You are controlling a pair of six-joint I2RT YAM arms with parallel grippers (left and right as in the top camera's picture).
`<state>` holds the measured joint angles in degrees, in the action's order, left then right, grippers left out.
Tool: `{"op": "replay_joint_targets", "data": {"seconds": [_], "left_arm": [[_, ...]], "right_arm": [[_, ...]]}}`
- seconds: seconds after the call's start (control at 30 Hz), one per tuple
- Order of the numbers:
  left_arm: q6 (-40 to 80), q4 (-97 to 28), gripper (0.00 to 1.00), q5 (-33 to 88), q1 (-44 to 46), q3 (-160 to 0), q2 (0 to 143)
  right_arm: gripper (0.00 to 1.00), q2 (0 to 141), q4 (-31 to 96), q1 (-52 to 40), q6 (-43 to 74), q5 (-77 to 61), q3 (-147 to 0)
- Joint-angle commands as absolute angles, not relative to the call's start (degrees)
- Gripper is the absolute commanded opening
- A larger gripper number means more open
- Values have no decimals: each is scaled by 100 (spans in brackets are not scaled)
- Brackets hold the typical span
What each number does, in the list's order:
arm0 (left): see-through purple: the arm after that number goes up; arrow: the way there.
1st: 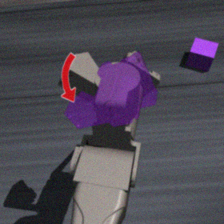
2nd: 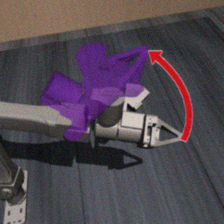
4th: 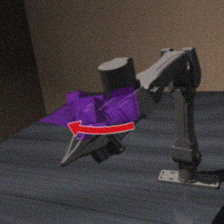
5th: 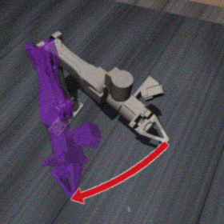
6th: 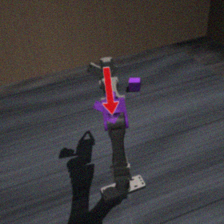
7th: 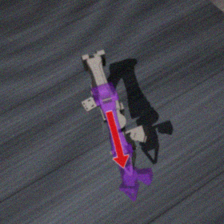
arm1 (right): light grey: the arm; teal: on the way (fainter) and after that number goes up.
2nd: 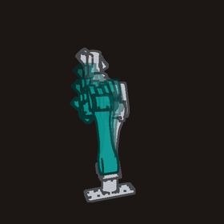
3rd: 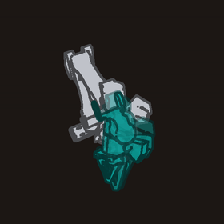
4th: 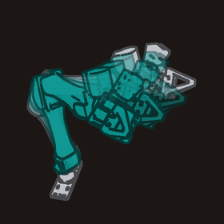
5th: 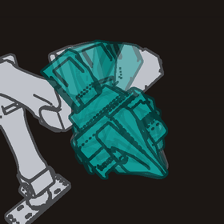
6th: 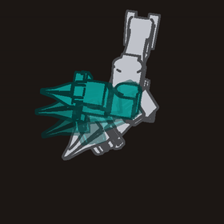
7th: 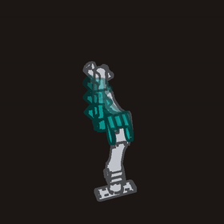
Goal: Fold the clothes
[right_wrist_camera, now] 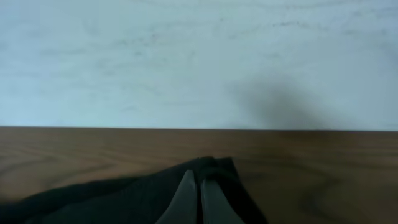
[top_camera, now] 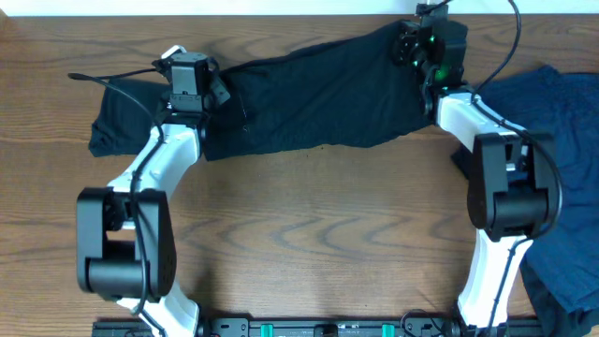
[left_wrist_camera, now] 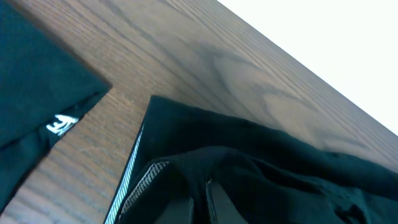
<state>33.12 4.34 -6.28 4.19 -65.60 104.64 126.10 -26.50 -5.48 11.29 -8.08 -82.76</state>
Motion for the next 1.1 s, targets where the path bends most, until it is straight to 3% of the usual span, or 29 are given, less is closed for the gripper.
{"op": "replay_joint_targets", "data": {"seconds": [0.0, 0.07, 0.17, 0.2, 0.27, 0.33, 0.37, 0.47, 0.53, 0.7, 0.73, 0.83, 0.87, 0.9, 0.97, 1.0, 1.07], "left_arm": [[3269, 607, 6, -958, 368, -6650, 10691], [3308, 666, 6, -969, 366, -6650, 10796], [3323, 674, 16, -969, 366, -6650, 10910], [3321, 672, 27, -967, 366, -6650, 10945], [3297, 657, 49, -967, 366, -6650, 10973], [3133, 696, 67, -926, 366, -6652, 10956], [2963, 753, 76, -825, 366, -6652, 10910], [2615, 788, 82, -502, 366, -6654, 10604], [2617, 685, 83, -432, 368, -6654, 10300], [2617, 99, 87, -189, 373, -6654, 9548], [2620, -193, 81, -158, 373, -6654, 9426], [2617, -814, 32, 113, 373, -6652, 9356], [2615, -1028, 19, 169, 373, -6650, 9397], [2615, -1221, 11, 185, 373, -6650, 9445], [2615, -1455, 7, 224, 373, -6622, 9594], [2615, -1505, 7, 263, 373, -6595, 9682], [2613, -1590, 7, 401, 373, -6554, 9931]], "right_arm": [[1, 12988, -2836, -602, 1013, -687, -8331], [1, 13163, -2952, -615, 1015, -685, -8331], [19, 13413, -3072, -642, 1017, -685, -8337], [25, 13502, -3098, -648, 1020, -685, -8337], [59, 13598, -3114, -652, 1020, -685, -8337], [70, 13609, -3146, -655, 1017, -687, -8337], [81, 13561, -3249, -652, 1011, -705, -8344], [88, 13270, -3317, -591, 993, -1009, -8374], [99, 12908, -3138, -545, 1011, -1367, -8374], [99, 11758, -1426, -517, 1081, -1634, -8374], [99, 11546, -908, -517, 1057, -1632, -8374], [98, 11262, 327, -517, 1017, -1634, -8374], [82, 11249, 676, -517, 1017, -1634, -8374], [55, 11255, 1004, -521, 1015, -1632, -8374], [14, 11338, 1540, -523, 1000, -1588, -8370], [4, 11384, 1756, -521, 993, -1564, -8368], [1, 11511, 2176, -521, 869, -1474, -8366]]}}
